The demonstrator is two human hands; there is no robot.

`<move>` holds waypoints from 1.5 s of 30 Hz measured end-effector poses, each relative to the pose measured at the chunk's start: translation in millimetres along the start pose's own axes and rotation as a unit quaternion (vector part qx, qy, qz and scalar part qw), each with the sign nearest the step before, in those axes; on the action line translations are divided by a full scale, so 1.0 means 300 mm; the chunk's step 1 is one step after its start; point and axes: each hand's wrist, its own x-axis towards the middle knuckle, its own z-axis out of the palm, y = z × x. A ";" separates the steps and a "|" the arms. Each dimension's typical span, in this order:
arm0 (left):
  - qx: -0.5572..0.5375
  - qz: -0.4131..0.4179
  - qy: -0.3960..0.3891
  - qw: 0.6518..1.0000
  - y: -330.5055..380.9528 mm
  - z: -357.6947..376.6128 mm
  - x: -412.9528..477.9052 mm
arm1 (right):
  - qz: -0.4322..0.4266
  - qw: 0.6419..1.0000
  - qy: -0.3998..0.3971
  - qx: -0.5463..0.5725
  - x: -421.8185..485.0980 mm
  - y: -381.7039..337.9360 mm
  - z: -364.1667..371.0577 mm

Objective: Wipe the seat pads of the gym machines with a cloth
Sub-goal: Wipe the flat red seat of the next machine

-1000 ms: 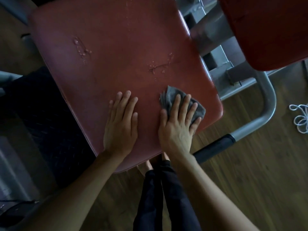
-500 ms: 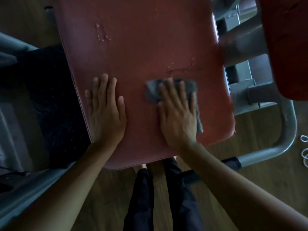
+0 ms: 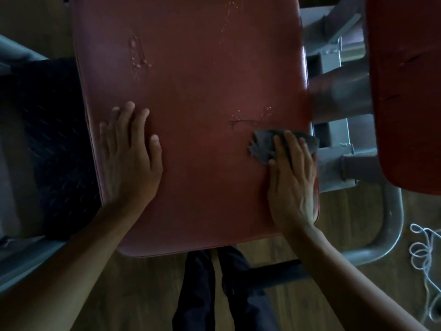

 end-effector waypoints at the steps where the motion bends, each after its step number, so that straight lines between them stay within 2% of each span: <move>1: 0.007 -0.004 -0.001 1.000 0.000 0.001 -0.001 | 0.010 1.000 0.001 0.005 0.014 0.005 -0.008; 7: 0.018 -0.005 0.001 1.000 0.011 0.001 -0.001 | -0.015 1.000 -0.019 -0.019 -0.006 0.027 -0.017; 12: 0.010 -0.002 0.005 1.000 0.009 0.000 0.001 | 0.035 0.999 0.007 0.003 0.062 0.034 -0.019; 18: 0.013 -0.004 0.009 1.000 0.006 0.004 -0.002 | 0.030 0.997 -0.054 -0.045 -0.021 0.005 -0.009; 23: 0.020 -0.001 0.019 1.000 0.005 0.010 -0.002 | 0.068 0.995 -0.049 -0.051 0.094 -0.027 -0.003; 27: 0.016 -0.004 0.022 1.000 0.009 0.008 -0.002 | 0.021 0.994 -0.076 -0.070 -0.037 -0.029 -0.004; 32: 0.025 -0.001 0.018 1.000 0.005 0.009 -0.003 | 0.029 0.997 -0.040 -0.057 0.175 -0.074 0.020; 36: 0.020 -0.008 0.014 1.000 0.013 0.002 -0.001 | 0.003 0.995 -0.074 -0.062 0.027 -0.066 0.005; 41: 0.017 -0.006 0.012 1.000 0.009 0.002 -0.001 | 0.004 0.998 -0.040 -0.058 0.167 -0.095 0.033; 45: 0.018 -0.008 0.011 1.000 0.015 0.000 0.000 | -0.012 0.995 -0.068 -0.069 0.062 -0.085 0.025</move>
